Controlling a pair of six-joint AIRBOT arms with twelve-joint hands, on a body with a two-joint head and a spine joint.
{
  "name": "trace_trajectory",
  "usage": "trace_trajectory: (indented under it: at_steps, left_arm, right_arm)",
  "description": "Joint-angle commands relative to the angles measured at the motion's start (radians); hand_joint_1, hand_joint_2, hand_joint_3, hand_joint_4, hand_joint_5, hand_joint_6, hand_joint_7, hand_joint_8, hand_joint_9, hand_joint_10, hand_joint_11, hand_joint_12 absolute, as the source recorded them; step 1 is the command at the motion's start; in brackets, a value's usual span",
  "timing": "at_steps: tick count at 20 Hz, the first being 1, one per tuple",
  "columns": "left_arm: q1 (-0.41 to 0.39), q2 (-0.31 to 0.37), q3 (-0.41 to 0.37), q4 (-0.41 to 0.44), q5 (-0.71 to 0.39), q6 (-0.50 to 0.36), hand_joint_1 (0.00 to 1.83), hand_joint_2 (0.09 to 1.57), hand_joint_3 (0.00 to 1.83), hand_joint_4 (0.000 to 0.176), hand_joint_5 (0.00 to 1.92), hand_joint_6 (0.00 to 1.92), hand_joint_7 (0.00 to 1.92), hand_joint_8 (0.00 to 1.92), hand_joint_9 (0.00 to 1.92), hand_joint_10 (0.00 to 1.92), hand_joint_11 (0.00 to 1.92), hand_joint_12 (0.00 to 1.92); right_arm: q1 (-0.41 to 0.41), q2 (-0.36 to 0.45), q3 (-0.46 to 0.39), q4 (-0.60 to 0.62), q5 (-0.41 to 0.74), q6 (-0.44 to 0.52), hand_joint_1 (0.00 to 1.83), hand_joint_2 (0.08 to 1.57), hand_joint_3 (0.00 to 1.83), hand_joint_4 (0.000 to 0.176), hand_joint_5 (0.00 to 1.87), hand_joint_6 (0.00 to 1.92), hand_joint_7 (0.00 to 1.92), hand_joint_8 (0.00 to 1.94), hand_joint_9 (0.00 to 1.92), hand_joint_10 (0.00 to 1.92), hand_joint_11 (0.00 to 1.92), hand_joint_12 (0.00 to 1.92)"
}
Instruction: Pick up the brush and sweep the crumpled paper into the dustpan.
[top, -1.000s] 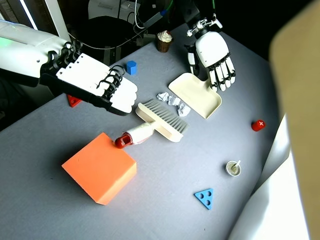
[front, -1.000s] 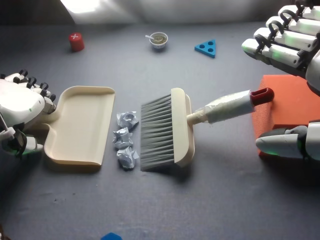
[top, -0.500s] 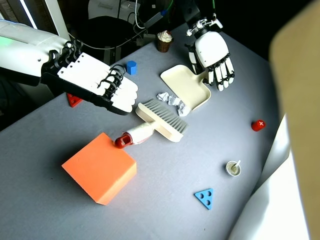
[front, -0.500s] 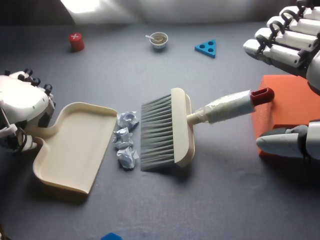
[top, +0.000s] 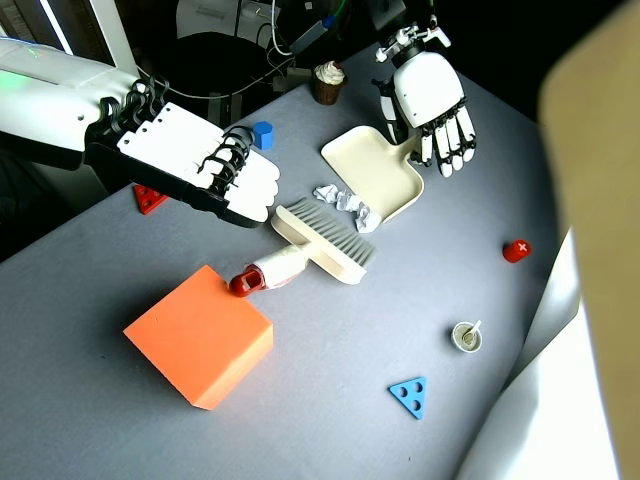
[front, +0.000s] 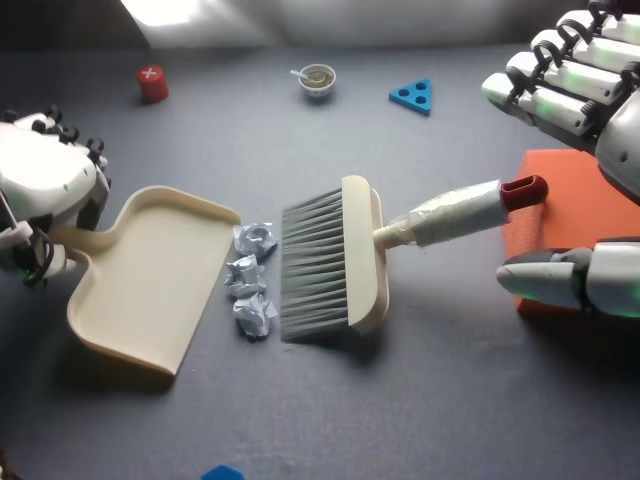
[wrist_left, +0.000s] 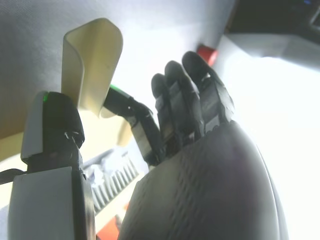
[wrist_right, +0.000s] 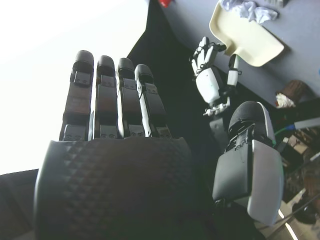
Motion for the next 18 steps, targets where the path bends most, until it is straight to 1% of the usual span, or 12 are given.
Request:
trace_trajectory:
  at_steps: [1, 2, 4, 6, 9, 10, 11, 12, 13, 15, 16, 18]
  left_arm:
    - [-0.016, -0.005, 0.011, 0.033, -0.099, -0.005, 1.06, 1.18, 0.00, 0.000, 0.86, 1.17, 0.40, 0.01, 0.34, 0.01, 0.07, 0.67]
    - [-0.028, -0.017, 0.021, 0.034, -0.095, -0.005, 1.05, 1.18, 0.00, 0.000, 0.86, 1.16, 0.38, 0.00, 0.32, 0.00, 0.04, 0.67]
    - [-0.038, -0.033, 0.033, 0.030, -0.100, -0.006, 1.06, 1.18, 0.00, 0.000, 0.87, 1.16, 0.39, 0.01, 0.33, 0.01, 0.02, 0.69]
    - [-0.038, -0.048, 0.045, 0.030, -0.114, -0.026, 1.05, 1.19, 0.00, 0.000, 0.84, 1.21, 0.35, 0.00, 0.28, 0.00, 0.00, 0.67]
    - [-0.036, -0.067, 0.059, 0.030, -0.123, -0.051, 1.04, 1.19, 0.00, 0.000, 0.84, 1.19, 0.33, 0.01, 0.26, 0.01, 0.00, 0.66]
    - [-0.033, -0.068, 0.060, 0.030, -0.123, -0.056, 1.04, 1.19, 0.00, 0.000, 0.84, 1.19, 0.33, 0.00, 0.25, 0.00, 0.00, 0.62]
    - [-0.030, -0.068, 0.060, 0.031, -0.123, -0.064, 1.04, 1.19, 0.00, 0.000, 0.85, 1.19, 0.33, 0.00, 0.26, 0.01, 0.00, 0.64]
    - [-0.029, -0.068, 0.060, 0.032, -0.125, -0.069, 1.06, 1.18, 0.00, 0.000, 0.85, 1.18, 0.36, 0.01, 0.29, 0.01, 0.00, 0.67]
    - [-0.025, -0.065, 0.057, 0.036, -0.130, -0.083, 1.06, 1.18, 0.00, 0.000, 0.85, 1.18, 0.36, 0.00, 0.29, 0.01, 0.00, 0.69]
    - [-0.024, -0.061, 0.052, 0.039, -0.133, -0.086, 1.06, 1.18, 0.00, 0.000, 0.85, 1.18, 0.37, 0.01, 0.30, 0.01, 0.02, 0.71]
    - [-0.023, -0.057, 0.048, 0.039, -0.132, -0.086, 1.06, 1.18, 0.00, 0.000, 0.86, 1.18, 0.36, 0.00, 0.30, 0.00, 0.00, 0.70]
    - [-0.022, -0.054, 0.041, 0.041, -0.133, -0.090, 1.07, 1.17, 0.00, 0.000, 0.88, 1.13, 0.38, 0.00, 0.31, 0.00, 0.01, 0.71]
  right_arm:
    - [0.016, 0.003, -0.004, -0.026, -0.180, -0.032, 0.00, 0.99, 0.00, 0.000, 0.13, 0.00, 0.16, 0.00, 0.16, 0.00, 0.18, 0.00]
    - [0.014, -0.019, -0.010, 0.025, -0.239, -0.084, 0.03, 0.99, 0.00, 0.000, 0.14, 0.01, 0.17, 0.01, 0.18, 0.01, 0.20, 0.01]
    - [-0.011, -0.080, -0.005, 0.075, -0.391, -0.146, 0.05, 0.98, 0.00, 0.000, 0.15, 0.00, 0.17, 0.00, 0.18, 0.01, 0.20, 0.01]
    - [-0.017, -0.126, 0.008, 0.083, -0.473, -0.152, 0.06, 0.98, 0.00, 0.000, 0.16, 0.01, 0.19, 0.01, 0.18, 0.01, 0.20, 0.01]
    - [-0.027, -0.153, 0.008, 0.111, -0.503, -0.152, 0.11, 0.98, 0.00, 0.000, 0.16, 0.01, 0.18, 0.00, 0.18, 0.00, 0.20, 0.01]
    - [-0.075, -0.166, 0.006, 0.090, -0.506, -0.155, 0.22, 0.98, 0.00, 0.000, 0.15, 0.00, 0.18, 0.00, 0.18, 0.00, 0.20, 0.01]
    - [-0.150, -0.182, 0.003, 0.038, -0.547, -0.144, 0.23, 0.98, 0.00, 0.000, 0.14, 0.00, 0.17, 0.00, 0.18, 0.00, 0.20, 0.01]
    - [-0.194, -0.194, 0.006, -0.013, -0.581, -0.122, 0.38, 0.96, 0.00, 0.000, 0.15, 0.01, 0.19, 0.01, 0.20, 0.01, 0.22, 0.02]
    - [-0.233, -0.214, 0.014, -0.096, -0.608, -0.105, 0.41, 0.95, 0.00, 0.000, 0.12, 0.00, 0.18, 0.00, 0.18, 0.00, 0.21, 0.01]
    - [-0.234, -0.242, 0.020, -0.085, -0.593, -0.108, 0.51, 0.94, 0.00, 0.000, 0.13, 0.00, 0.18, 0.00, 0.20, 0.01, 0.23, 0.02]
    - [-0.241, -0.255, 0.028, -0.079, -0.593, -0.112, 0.62, 0.91, 0.00, 0.000, 0.15, 0.01, 0.20, 0.01, 0.22, 0.01, 0.25, 0.03]
    - [-0.259, -0.288, 0.049, -0.079, -0.598, -0.112, 0.70, 0.91, 0.00, 0.000, 0.11, 0.00, 0.16, 0.00, 0.18, 0.00, 0.22, 0.01]
